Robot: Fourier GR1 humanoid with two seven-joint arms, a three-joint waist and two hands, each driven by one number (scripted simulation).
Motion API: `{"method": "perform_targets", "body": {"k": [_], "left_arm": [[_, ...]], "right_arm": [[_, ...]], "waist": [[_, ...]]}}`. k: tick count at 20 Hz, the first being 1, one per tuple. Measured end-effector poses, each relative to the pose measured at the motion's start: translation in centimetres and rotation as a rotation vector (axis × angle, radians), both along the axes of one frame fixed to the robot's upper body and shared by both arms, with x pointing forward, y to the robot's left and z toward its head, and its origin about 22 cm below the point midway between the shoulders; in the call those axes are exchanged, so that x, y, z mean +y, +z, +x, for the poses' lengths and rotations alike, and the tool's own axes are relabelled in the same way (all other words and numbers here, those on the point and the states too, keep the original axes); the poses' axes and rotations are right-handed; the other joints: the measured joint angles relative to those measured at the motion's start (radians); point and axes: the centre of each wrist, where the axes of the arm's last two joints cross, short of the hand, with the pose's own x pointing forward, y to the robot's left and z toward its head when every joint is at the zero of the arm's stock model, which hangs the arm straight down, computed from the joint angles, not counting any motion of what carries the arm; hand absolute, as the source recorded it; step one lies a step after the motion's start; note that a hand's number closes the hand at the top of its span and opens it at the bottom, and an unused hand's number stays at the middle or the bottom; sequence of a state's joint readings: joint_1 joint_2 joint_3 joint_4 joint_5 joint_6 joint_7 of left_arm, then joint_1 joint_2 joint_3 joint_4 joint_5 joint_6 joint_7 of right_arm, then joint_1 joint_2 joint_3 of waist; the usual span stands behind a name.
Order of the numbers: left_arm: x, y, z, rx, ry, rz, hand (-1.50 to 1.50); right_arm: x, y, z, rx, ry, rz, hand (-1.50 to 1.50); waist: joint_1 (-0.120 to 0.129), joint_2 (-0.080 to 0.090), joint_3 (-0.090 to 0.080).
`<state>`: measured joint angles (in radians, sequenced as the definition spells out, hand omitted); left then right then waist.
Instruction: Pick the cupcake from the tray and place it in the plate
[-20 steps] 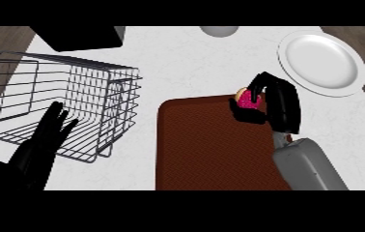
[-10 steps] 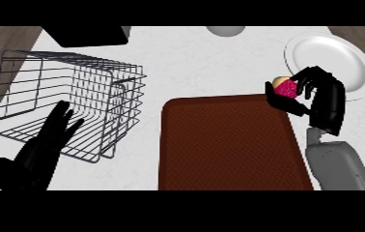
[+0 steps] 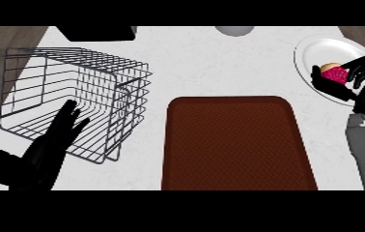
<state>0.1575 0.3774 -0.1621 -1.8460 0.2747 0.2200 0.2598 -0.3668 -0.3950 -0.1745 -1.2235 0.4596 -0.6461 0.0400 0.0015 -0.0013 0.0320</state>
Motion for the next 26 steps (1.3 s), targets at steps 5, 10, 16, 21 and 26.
{"method": "perform_targets", "body": {"k": [5,10,16,21,26], "left_arm": [[-0.4,0.0,0.2,0.0,-0.008,0.005,0.0],[-0.6,-0.4,-0.2,0.015,-0.016,0.005,0.0],[-1.2,-0.7,-0.3,0.044,-0.048,-0.008,0.0],[-3.0,-2.8,0.7,0.098,-0.095,-0.045,0.0],[-3.6,-3.9,1.3,0.123,-0.104,-0.056,0.0]], "right_arm": [[-4.0,0.7,1.0,-0.015,-0.04,0.0,1.5],[-7.3,0.9,1.5,-0.025,-0.059,0.001,1.5],[-10.6,-0.8,0.8,0.196,-0.087,0.02,-1.5],[-11.7,-1.4,1.1,0.318,-0.02,0.06,-1.5],[-12.2,-1.1,1.5,0.243,0.071,0.133,-1.5]], "waist": [[0.013,0.006,0.001],[0.031,0.014,0.0],[0.055,0.033,-0.008],[0.068,0.048,-0.018],[0.067,0.048,-0.018]]}}
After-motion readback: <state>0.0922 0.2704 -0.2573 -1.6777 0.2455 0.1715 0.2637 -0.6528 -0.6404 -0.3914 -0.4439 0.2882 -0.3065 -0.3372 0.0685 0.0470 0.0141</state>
